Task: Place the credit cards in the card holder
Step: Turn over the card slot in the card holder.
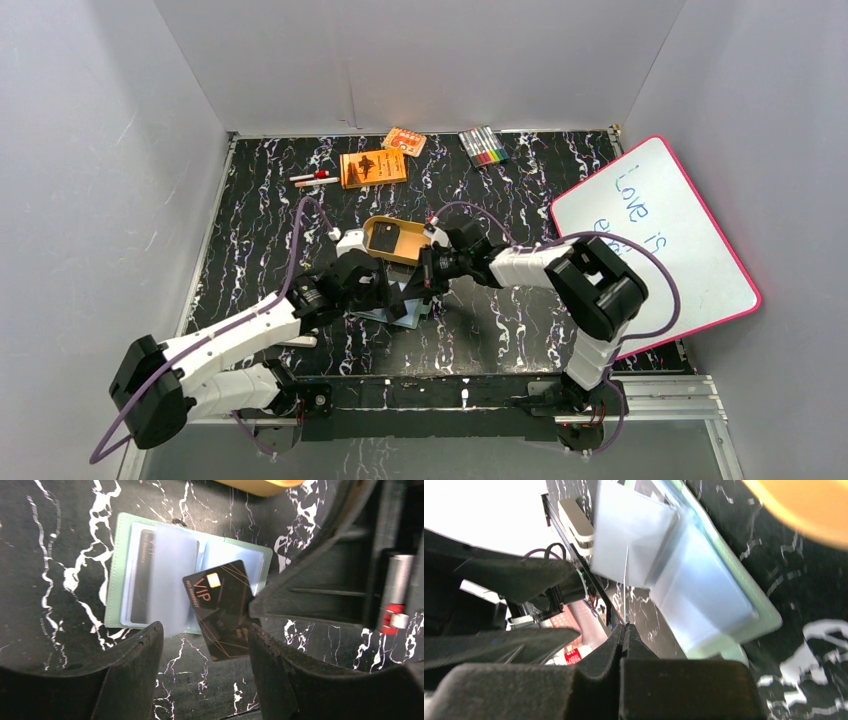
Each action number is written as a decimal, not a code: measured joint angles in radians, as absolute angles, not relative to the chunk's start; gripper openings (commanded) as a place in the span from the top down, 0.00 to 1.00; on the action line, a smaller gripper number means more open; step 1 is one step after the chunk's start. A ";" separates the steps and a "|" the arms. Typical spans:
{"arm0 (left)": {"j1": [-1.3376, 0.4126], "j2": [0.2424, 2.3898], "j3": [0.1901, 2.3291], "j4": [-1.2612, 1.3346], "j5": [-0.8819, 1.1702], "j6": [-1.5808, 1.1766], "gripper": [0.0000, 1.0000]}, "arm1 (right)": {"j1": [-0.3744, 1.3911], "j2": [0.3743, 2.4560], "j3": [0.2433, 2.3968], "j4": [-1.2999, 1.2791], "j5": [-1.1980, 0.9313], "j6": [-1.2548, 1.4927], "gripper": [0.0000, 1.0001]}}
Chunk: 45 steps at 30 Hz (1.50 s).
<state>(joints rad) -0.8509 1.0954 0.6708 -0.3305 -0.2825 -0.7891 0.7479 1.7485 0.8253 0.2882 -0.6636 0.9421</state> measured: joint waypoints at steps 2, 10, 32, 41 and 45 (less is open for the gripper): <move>-0.851 1.056 0.678 -0.357 -0.312 -0.793 0.38 | 0.758 1.787 0.870 0.289 -0.661 0.938 1.00; -0.746 1.020 0.675 -0.418 -0.373 -0.804 0.37 | 0.778 1.918 0.953 0.276 -0.626 0.916 1.00; -0.519 1.151 0.484 -0.146 -0.103 -0.857 0.46 | 0.765 1.565 0.779 0.157 -0.520 0.841 1.00; -0.514 1.095 0.366 0.005 0.030 -0.964 0.65 | 0.763 1.464 0.655 0.221 -0.455 0.913 1.00; -0.514 1.068 0.320 0.037 0.097 -1.007 0.73 | 0.763 1.455 0.645 0.237 -0.422 0.934 1.00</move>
